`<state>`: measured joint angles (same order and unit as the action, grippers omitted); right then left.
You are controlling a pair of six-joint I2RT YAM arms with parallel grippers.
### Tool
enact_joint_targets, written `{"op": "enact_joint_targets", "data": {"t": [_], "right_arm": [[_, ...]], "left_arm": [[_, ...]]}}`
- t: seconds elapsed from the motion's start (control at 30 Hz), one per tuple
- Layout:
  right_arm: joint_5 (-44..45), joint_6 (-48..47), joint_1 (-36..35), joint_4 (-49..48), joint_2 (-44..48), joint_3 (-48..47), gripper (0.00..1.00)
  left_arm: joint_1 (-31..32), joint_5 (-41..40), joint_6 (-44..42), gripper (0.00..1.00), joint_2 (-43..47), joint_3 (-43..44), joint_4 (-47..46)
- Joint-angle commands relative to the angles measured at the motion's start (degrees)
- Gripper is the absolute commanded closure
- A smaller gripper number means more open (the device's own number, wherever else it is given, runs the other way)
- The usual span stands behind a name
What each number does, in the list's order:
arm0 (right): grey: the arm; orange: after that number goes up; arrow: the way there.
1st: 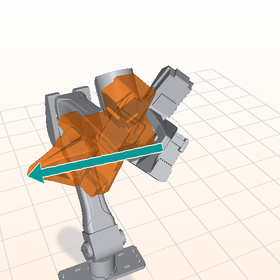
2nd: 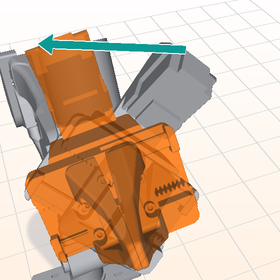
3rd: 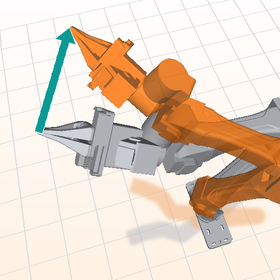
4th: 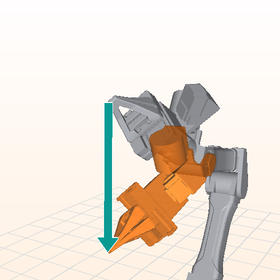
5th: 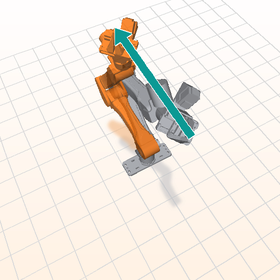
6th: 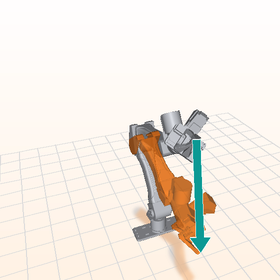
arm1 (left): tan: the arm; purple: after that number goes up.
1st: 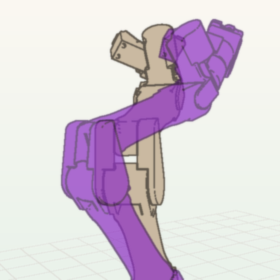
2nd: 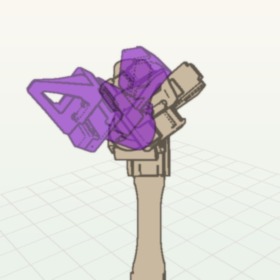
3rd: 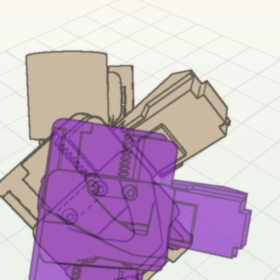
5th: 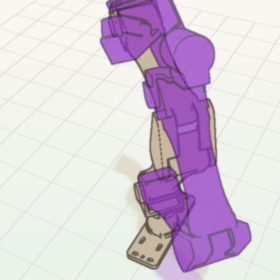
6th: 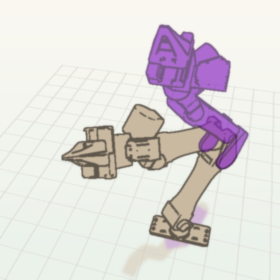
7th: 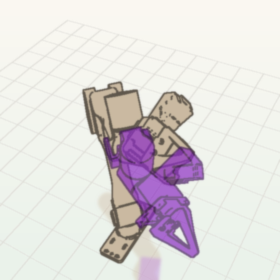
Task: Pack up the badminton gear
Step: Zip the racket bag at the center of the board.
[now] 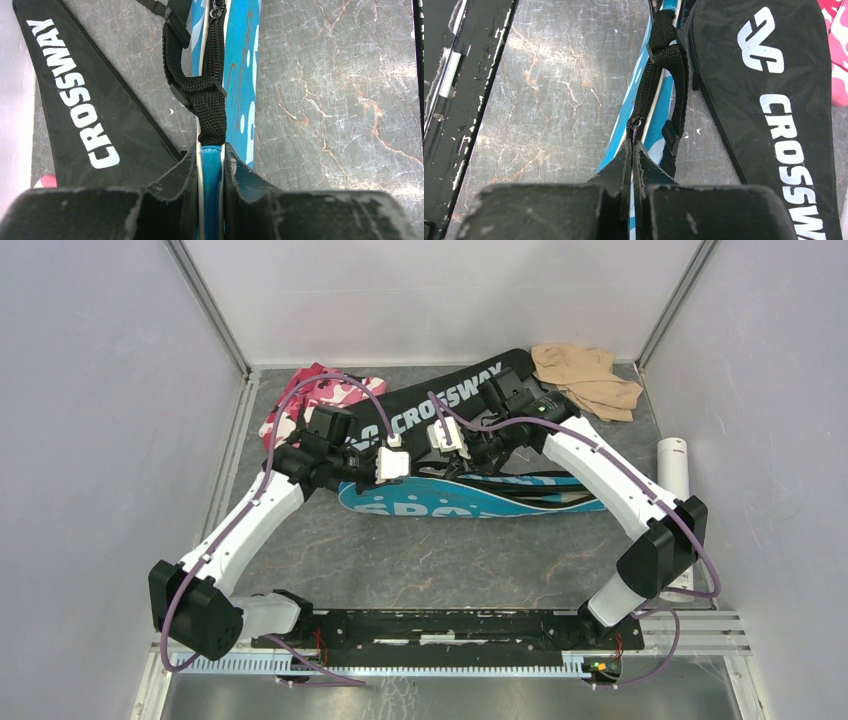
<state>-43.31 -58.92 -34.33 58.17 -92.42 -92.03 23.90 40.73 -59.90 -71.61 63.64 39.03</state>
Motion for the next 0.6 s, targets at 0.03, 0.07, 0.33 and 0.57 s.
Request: {"op": "enact_joint_targets", "data": {"t": [0.03, 0.07, 0.33, 0.57], "right_arm": [[6.5, -2.0, 2.6, 8.7, 2.1, -0.7, 1.00], [7.2, -2.1, 2.7, 8.7, 2.5, -0.6, 1.00], [11.3, -3.4, 5.0, 7.5, 4.8, 0.9, 1.00], [13.1, -4.1, 6.5, 6.9, 7.0, 4.4, 1.00]], "left_arm": [[-1.7, -5.8, -1.8, 0.98, 0.3, 0.1, 2.7], [-1.7, -6.2, -2.1, 0.98, 0.2, 0.2, 3.1], [-2.1, -7.4, -3.1, 0.98, -0.3, 1.0, 4.8], [-2.4, -7.4, -2.5, 0.98, -0.5, 1.7, 4.8]]}}
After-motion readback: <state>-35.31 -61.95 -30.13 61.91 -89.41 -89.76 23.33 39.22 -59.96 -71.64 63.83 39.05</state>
